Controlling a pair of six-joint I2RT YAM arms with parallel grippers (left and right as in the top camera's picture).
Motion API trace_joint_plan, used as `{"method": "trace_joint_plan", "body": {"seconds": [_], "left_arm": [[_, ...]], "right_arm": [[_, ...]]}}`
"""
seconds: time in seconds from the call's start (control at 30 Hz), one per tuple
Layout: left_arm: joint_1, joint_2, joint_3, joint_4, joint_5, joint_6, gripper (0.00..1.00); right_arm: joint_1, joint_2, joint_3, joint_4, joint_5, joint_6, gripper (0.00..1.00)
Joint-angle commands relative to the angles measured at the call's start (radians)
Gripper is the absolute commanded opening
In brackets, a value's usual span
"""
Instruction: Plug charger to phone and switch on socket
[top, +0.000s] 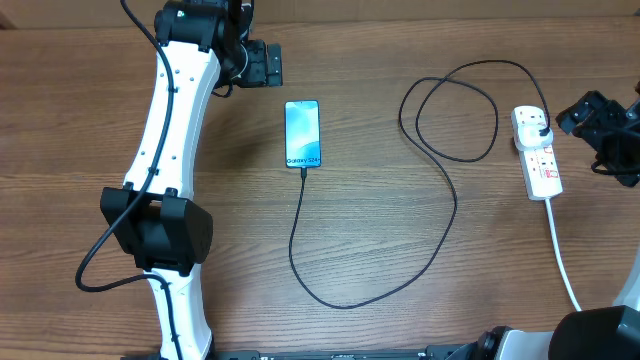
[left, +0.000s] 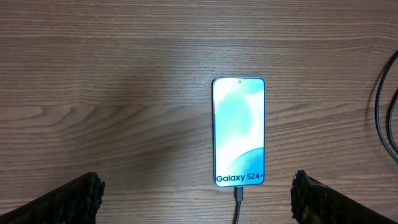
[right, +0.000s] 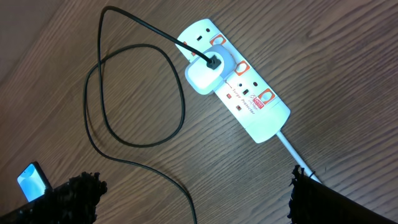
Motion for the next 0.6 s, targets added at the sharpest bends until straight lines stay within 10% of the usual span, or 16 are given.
{"method": "trace_joint_plan", "body": {"seconds": [0.0,0.57], "left_arm": [[0.006,0.003,0.006,-0.009,-0.006,0.011,1.0],[0.006,-0.06,-0.051,0.076,-0.002,0.011,1.0]], "right_arm": [[0.003,-0.006,-0.004,0.003,0.006,0.005,1.0],[0.003,-0.006,-0.004,0.003,0.006,0.005,1.0]]}}
